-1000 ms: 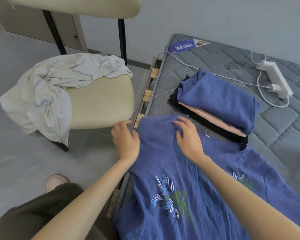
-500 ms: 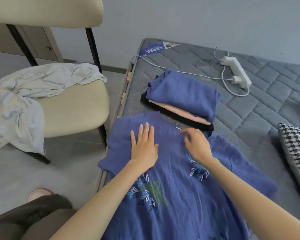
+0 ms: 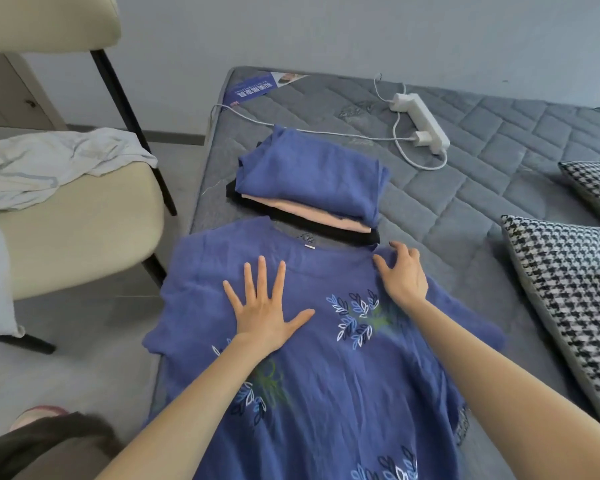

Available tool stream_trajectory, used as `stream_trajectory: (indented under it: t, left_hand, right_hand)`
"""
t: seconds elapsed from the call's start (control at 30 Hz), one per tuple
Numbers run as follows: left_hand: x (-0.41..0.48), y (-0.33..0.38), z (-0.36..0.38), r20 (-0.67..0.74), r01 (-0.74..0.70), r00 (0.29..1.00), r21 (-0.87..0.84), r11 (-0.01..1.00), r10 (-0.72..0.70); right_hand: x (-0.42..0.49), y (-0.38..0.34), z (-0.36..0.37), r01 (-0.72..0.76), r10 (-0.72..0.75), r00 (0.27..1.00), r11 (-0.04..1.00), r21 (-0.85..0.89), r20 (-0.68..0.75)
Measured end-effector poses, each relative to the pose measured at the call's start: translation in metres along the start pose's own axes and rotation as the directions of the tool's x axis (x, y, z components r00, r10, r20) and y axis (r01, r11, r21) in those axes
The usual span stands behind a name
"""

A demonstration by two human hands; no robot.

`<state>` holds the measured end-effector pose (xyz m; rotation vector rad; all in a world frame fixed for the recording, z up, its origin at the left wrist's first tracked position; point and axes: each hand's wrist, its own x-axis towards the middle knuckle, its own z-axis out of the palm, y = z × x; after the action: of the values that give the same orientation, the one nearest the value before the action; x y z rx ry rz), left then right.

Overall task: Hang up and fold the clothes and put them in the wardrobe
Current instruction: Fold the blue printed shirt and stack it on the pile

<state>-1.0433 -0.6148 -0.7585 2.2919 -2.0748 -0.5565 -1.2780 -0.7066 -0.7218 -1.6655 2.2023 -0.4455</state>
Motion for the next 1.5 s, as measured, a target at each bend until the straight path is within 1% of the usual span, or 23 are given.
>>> stream_trajectory:
  t: [0.17,0.23,0.37,0.47,0.53,0.57,0.63,0.7,0.8,0.87,0.93,0.97,1.03,1.07,1.1,1.13,1.17,1.23,1.27,1.3,1.33,1.4,1.5]
  left_hand:
    - [0.002,0.004,0.001,-0.035,-0.013,0.999,0.059,0.998,0.016]
    - [0.002,0.009,0.004,-0.042,-0.051,0.998,0.076,0.996,0.055]
    - [0.003,0.011,0.007,-0.037,-0.065,0.997,0.074,0.995,0.067]
    - [0.002,0.009,0.007,-0.032,-0.067,0.997,0.073,0.995,0.069]
    - [0.000,0.010,0.008,-0.056,-0.062,0.996,0.073,0.995,0.066]
    - [-0.003,0.011,0.008,-0.073,-0.063,0.995,0.075,0.995,0.069]
    - [-0.010,0.015,0.012,-0.101,-0.082,0.991,0.079,0.993,0.090]
    - [-0.017,0.016,0.016,-0.107,-0.099,0.988,0.090,0.991,0.109]
    - [-0.024,0.015,0.017,-0.098,-0.094,0.990,0.089,0.992,0.103]
    - [-0.026,0.016,0.016,-0.088,-0.072,0.993,0.076,0.994,0.079]
    - [-0.028,0.019,0.016,-0.050,-0.045,0.998,0.046,0.998,0.047]
    - [-0.030,0.023,0.016,-0.023,-0.041,0.999,0.030,0.999,0.042]
    - [-0.037,0.031,0.019,0.022,-0.068,0.997,0.018,0.998,0.068]
    - [-0.041,0.037,0.022,0.037,-0.094,0.995,0.021,0.995,0.093]
    - [-0.046,0.043,0.025,0.049,-0.121,0.992,0.025,0.992,0.119]
    - [-0.051,0.049,0.027,0.058,-0.143,0.988,0.024,0.989,0.141]
    - [-0.056,0.055,0.030,0.068,-0.159,0.985,0.017,0.987,0.157]
    - [-0.063,0.066,0.034,0.090,-0.173,0.981,-0.005,0.985,0.173]
    - [-0.065,0.070,0.035,0.098,-0.174,0.980,-0.012,0.985,0.174]
    - [-0.067,0.072,0.035,0.103,-0.171,0.980,-0.016,0.985,0.172]
    - [-0.068,0.074,0.035,0.107,-0.167,0.980,-0.018,0.986,0.168]
    - [-0.070,0.075,0.033,0.125,-0.157,0.979,-0.022,0.987,0.159]
    - [-0.072,0.074,0.032,0.162,-0.142,0.976,-0.027,0.989,0.145]
  right_hand:
    - [0.025,-0.001,0.000,-0.109,0.123,0.984,0.988,0.113,-0.129]
    - [0.034,-0.002,-0.002,-0.134,0.150,0.980,0.983,0.129,-0.130]
    - [0.037,-0.003,0.002,-0.100,0.114,0.989,0.985,0.144,-0.096]
    - [0.015,-0.010,0.007,-0.012,0.062,0.982,0.963,0.270,-0.177]
    - [-0.013,-0.017,0.011,0.097,-0.029,0.962,0.966,0.240,-0.271]
    - [-0.029,-0.019,0.016,0.180,-0.120,0.953,0.963,0.202,-0.277]
    - [-0.058,-0.014,0.026,0.324,-0.300,0.935,0.940,0.109,-0.186]
    - [-0.078,0.004,0.033,0.349,-0.351,0.936,0.936,-0.051,-0.039]
    - [-0.085,0.040,0.027,0.236,-0.239,0.971,0.926,-0.294,0.024]
    - [-0.084,0.056,0.015,0.155,-0.155,0.988,0.936,-0.316,0.025]
    - [-0.082,0.066,0.001,0.174,-0.160,0.984,0.954,-0.244,0.074]
    - [-0.082,0.071,-0.006,0.202,-0.193,0.979,0.968,-0.147,0.072]
    - [-0.085,0.080,-0.024,0.209,-0.204,0.976,0.976,0.058,-0.075]
    - [-0.087,0.086,-0.032,0.168,-0.149,0.971,0.981,0.094,-0.189]
    - [-0.089,0.092,-0.039,0.078,-0.044,0.955,0.991,0.105,-0.294]
    - [-0.091,0.098,-0.045,-0.059,0.107,0.927,0.988,0.142,-0.360]
    - [-0.093,0.106,-0.049,-0.221,0.287,0.885,0.952,0.212,-0.366]
    - [-0.093,0.119,-0.058,-0.525,0.603,0.773,0.782,0.336,-0.197]
    - [-0.092,0.125,-0.061,-0.620,0.686,0.723,0.695,0.365,-0.078]
    - [-0.091,0.129,-0.063,-0.663,0.716,0.698,0.634,0.399,0.021]
    - [-0.091,0.132,-0.063,-0.665,0.703,0.705,0.610,0.431,0.092]
    - [-0.094,0.136,-0.064,-0.632,0.635,0.757,0.650,0.421,0.155]
    - [-0.099,0.142,-0.065,-0.563,0.532,0.826,0.781,0.269,0.187]
